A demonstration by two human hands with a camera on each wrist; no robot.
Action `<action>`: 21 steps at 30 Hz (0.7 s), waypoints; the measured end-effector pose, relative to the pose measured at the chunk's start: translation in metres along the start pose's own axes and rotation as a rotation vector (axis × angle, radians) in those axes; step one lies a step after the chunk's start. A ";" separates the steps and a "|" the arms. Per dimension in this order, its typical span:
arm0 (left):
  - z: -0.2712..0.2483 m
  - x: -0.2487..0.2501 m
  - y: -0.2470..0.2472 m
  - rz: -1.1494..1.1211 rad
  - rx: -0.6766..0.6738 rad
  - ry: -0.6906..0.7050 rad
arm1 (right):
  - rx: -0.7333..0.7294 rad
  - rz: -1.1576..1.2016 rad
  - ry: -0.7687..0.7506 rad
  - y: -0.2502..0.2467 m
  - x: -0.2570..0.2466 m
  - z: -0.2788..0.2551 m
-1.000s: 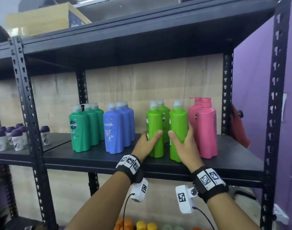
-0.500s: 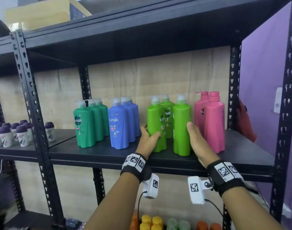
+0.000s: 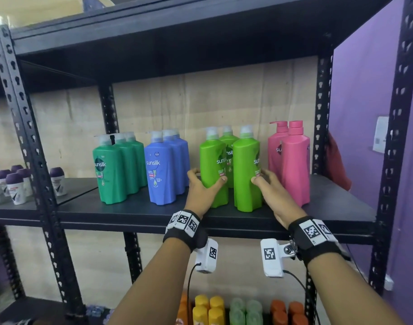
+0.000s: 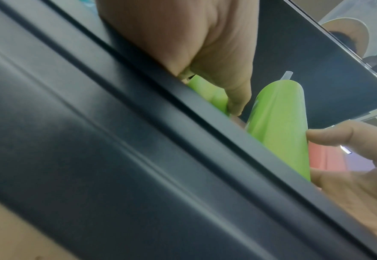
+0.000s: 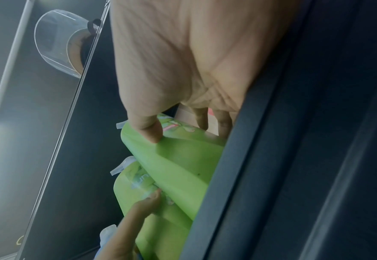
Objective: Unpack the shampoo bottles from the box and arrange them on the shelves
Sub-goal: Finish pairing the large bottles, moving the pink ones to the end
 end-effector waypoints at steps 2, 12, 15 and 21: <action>0.001 -0.001 -0.001 -0.029 0.013 -0.010 | -0.004 -0.017 -0.001 0.000 0.000 0.000; -0.001 -0.004 -0.012 -0.198 0.090 -0.160 | -0.057 -0.159 -0.083 0.004 -0.008 -0.009; -0.004 -0.001 -0.011 -0.214 0.071 -0.188 | -0.067 -0.193 -0.093 0.003 -0.008 -0.008; -0.005 0.000 -0.013 -0.296 0.048 -0.228 | -0.055 -0.284 -0.100 0.004 -0.002 -0.006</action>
Point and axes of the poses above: each hand's wrist, its own z-axis towards the middle knuckle, its own y-axis out of the palm, x = y × z, the point moved 6 cm from there along z, towards the middle knuckle, and after that the axes turned 5 degrees about -y, right-handed, at the moved point
